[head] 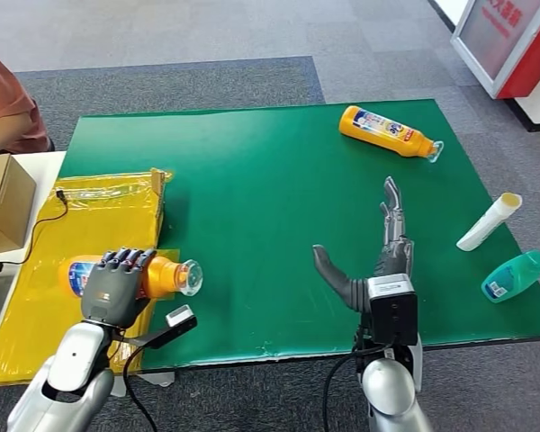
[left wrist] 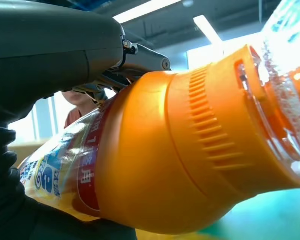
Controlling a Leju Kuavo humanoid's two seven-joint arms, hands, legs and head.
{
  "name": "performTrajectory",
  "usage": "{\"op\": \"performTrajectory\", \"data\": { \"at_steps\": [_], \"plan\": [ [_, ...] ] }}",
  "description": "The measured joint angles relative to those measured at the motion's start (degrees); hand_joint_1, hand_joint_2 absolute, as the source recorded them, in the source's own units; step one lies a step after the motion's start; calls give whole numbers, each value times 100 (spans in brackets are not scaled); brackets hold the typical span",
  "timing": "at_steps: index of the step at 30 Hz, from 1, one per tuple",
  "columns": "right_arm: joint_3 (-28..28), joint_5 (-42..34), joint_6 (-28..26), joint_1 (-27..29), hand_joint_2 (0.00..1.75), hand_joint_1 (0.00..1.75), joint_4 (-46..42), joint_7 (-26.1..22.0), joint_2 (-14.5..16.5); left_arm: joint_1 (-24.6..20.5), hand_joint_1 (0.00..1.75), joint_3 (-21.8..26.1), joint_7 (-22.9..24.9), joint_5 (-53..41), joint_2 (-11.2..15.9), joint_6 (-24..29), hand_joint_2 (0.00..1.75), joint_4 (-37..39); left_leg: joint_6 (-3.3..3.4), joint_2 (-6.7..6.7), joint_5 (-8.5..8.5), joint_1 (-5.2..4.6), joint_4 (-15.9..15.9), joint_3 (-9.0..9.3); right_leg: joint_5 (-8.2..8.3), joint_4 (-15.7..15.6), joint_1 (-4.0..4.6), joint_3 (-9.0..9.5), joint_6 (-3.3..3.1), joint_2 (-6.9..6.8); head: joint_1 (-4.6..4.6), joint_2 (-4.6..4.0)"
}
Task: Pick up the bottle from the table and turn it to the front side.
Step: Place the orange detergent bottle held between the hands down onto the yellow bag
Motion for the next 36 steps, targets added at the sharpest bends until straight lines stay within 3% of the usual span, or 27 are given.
{"op": "performTrajectory", "data": {
  "at_steps": [6, 7, 8, 11, 12, 17, 23, 32, 36],
  "plan": [
    [-1, -37, 30, -91, 175, 0, -5, -35, -2, -632, 175, 14, -62, 51, 56, -124, 175, 1068, -1, 0, 4, 0, 0, 0, 1, 1, 1, 1, 0, 0, 0, 0],
    [0, -41, 40, -105, 175, 0, -5, -37, -4, -750, 168, 14, -45, 44, 63, -156, 175, 1240, 0, 0, 4, 0, 0, 0, 1, 1, 1, 2, 0, 0, 1, 0],
    [0, -44, 54, -121, 175, 0, -5, -37, -8, -866, 135, 14, -20, 37, 72, -171, 175, 1410, 0, 0, 4, 0, 0, 0, 2, 2, 1, 2, -1, 0, 1, 0],
    [-4, -43, 97, -162, 175, 0, -5, -37, -38, -1204, 11, 31, 85, -6, 120, -130, 175, 1928, -1, 0, 4, 0, 0, 1, 4, 2, 1, 1, -4, 0, 0, 0],
    [-5, -42, 103, -171, 175, 0, -5, -38, -47, -1288, 0, 38, 110, -23, 139, -101, 175, 2077, -2, 0, 4, 0, 0, 1, 4, 2, 1, 1, -4, 0, 0, 0],
    [-11, -20, 94, -177, 175, 0, -5, -66, -83, -1470, 0, 81, 124, -34, 188, 0, 175, 2462, -2, 0, 5, 1, 0, 0, 3, 3, 2, 0, -4, 0, -1, 0],
    [-13, 46, 87, -167, 175, 0, -8, -72, -109, -1381, 0, 123, -36, 167, 156, 219, 175, 2371, -1, 1, 3, 0, 0, 0, 3, 2, 0, 0, -3, 0, 0, 0],
    [-13, 181, 0, -33, 175, 0, -75, -60, -130, -858, 0, 147, -536, 1149, 44, 313, 175, 976, -3, 0, 1, 0, 0, 0, 0, 1, 1, 0, -4, 0, 0, 0],
    [-13, 232, -68, 73, 175, 0, -138, -54, -132, -581, 0, 151, -947, 2070, -27, 344, 175, 235, -3, 0, 1, 0, 0, 0, 0, 1, 1, 0, -4, 0, -1, 0]
  ]
}}
